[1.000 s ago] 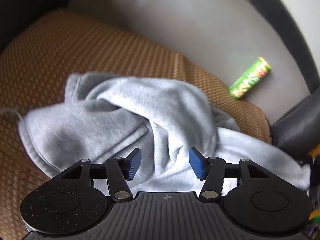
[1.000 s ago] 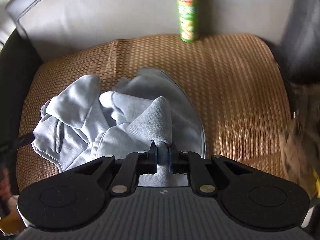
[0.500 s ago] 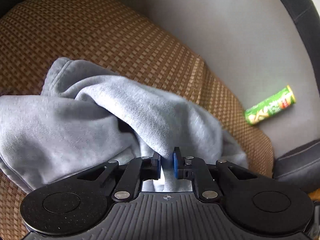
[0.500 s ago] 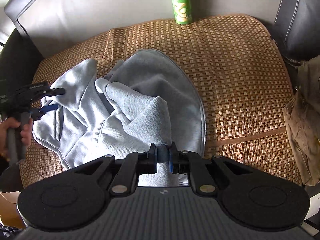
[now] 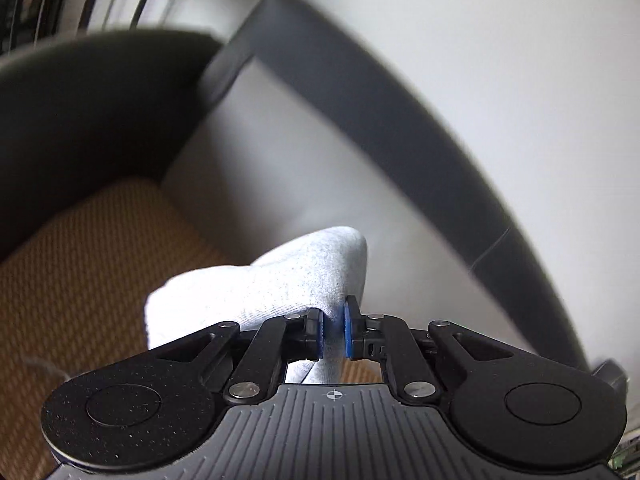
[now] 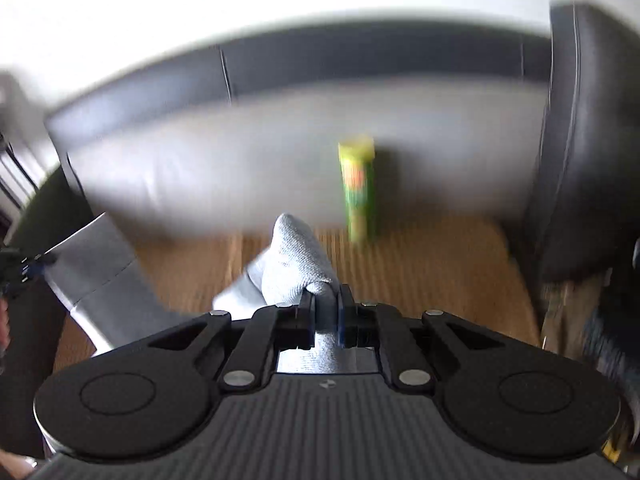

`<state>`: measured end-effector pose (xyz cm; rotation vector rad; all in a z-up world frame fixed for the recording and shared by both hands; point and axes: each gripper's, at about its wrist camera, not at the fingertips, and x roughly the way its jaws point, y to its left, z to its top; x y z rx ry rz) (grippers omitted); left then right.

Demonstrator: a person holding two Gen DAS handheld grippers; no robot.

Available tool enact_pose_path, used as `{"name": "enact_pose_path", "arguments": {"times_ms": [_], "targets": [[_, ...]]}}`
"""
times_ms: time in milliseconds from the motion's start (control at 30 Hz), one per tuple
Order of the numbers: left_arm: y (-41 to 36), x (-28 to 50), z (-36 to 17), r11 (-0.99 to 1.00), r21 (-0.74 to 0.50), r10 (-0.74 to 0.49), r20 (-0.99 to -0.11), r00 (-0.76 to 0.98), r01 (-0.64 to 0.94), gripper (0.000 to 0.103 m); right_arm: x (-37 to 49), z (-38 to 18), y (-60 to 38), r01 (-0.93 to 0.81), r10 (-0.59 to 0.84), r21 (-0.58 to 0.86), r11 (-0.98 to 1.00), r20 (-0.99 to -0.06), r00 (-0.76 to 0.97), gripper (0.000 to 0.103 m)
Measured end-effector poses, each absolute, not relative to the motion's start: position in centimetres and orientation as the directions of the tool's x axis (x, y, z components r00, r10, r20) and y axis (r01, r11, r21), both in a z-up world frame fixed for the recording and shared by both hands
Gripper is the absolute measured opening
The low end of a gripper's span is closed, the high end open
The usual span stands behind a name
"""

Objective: Fold clothes

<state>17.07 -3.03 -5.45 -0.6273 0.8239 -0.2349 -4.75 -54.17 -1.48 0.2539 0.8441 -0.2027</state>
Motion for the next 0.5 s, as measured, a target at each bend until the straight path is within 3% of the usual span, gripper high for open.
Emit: {"name": "enact_pose_path", "arguments": {"times_ms": [167, 300, 400, 500], "targets": [[0.1, 18.1, 2.0, 0.776, -0.63, -0.407, -0.49, 0.771, 0.009, 0.005, -3.9, 5.5, -54.3, 0.236, -0.107, 0.12, 0.964, -0.64, 0.761, 0.011], [3.6, 17.3, 4.7, 0.801, -0.599, -0.347, -0.452, 0.822, 0.009, 0.005, -6.9, 8.9, -54.6, 0.25, -0.142, 0.111, 0.962, -0.578, 0.804, 0.011], [7.7, 16.2, 3.3, 0.815, -0.575, -0.274, -0.485, 0.831, -0.067, 0.005, -10.4, 8.8, -55.1, 0.292, -0.168, 0.119, 0.949, -0.593, 0.787, 0.011], [11.5, 15.2, -0.6, 0.836, -0.518, -0.184, -0.579, 0.794, -0.184, 0.005, -13.8, 5.1, -55.7, 0.383, -0.194, 0.137, 0.913, -0.682, 0.705, 0.011]]}}
